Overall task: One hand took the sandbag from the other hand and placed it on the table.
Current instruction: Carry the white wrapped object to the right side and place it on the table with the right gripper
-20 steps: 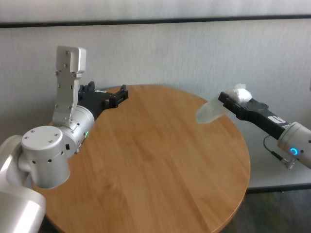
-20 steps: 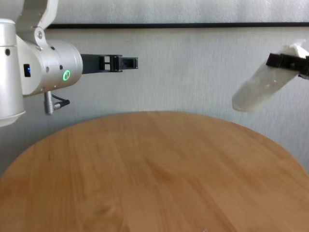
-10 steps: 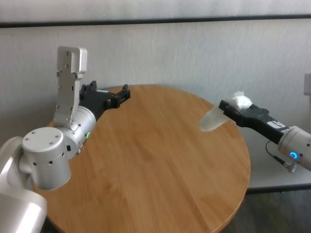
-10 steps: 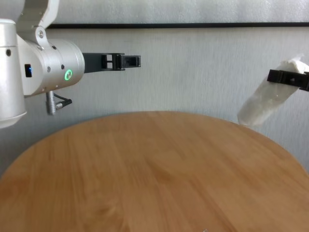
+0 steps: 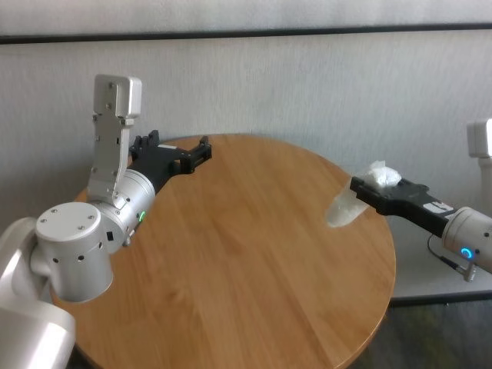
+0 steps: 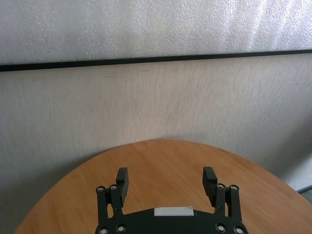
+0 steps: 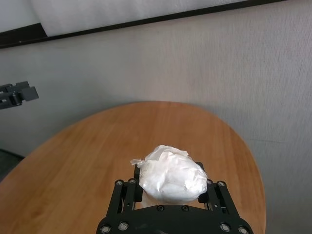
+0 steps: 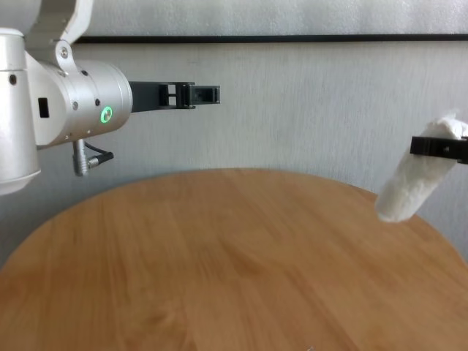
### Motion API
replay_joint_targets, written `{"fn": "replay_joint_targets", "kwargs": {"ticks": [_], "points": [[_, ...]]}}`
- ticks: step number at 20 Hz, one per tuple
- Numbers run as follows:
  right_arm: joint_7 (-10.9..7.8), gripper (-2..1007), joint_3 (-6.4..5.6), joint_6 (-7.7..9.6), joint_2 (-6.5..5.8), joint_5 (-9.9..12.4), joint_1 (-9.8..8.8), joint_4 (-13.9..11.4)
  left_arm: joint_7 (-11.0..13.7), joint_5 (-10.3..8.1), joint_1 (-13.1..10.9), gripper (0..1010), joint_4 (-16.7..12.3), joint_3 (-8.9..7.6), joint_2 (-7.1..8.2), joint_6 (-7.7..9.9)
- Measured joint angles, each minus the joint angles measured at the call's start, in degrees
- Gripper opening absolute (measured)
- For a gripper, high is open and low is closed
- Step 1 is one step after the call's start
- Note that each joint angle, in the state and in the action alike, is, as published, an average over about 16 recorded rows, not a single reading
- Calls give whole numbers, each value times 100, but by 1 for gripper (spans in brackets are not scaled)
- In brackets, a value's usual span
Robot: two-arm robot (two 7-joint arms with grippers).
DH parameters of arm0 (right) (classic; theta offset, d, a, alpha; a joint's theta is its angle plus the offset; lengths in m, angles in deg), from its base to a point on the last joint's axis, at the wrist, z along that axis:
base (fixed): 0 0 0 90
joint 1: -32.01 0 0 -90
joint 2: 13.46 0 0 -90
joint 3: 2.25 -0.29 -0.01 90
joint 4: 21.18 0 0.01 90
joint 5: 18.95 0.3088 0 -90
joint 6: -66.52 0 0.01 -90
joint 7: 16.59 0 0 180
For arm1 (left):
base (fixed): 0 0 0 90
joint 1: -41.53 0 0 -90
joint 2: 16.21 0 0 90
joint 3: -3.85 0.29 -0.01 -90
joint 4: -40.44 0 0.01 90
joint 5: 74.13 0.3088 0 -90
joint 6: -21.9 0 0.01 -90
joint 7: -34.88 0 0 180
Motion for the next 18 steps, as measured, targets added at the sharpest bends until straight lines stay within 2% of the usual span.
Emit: {"fn": "replay_joint_targets", "kwargs": {"ticks": [7,18], "points": [[-19,584,136,248,85,-268,178,252,96,18,23,1002,81,-64,-75,62],[-367,584,540,740,385,-734,801,1005,196,89,142,1002,364,-203,-195,85]]}}
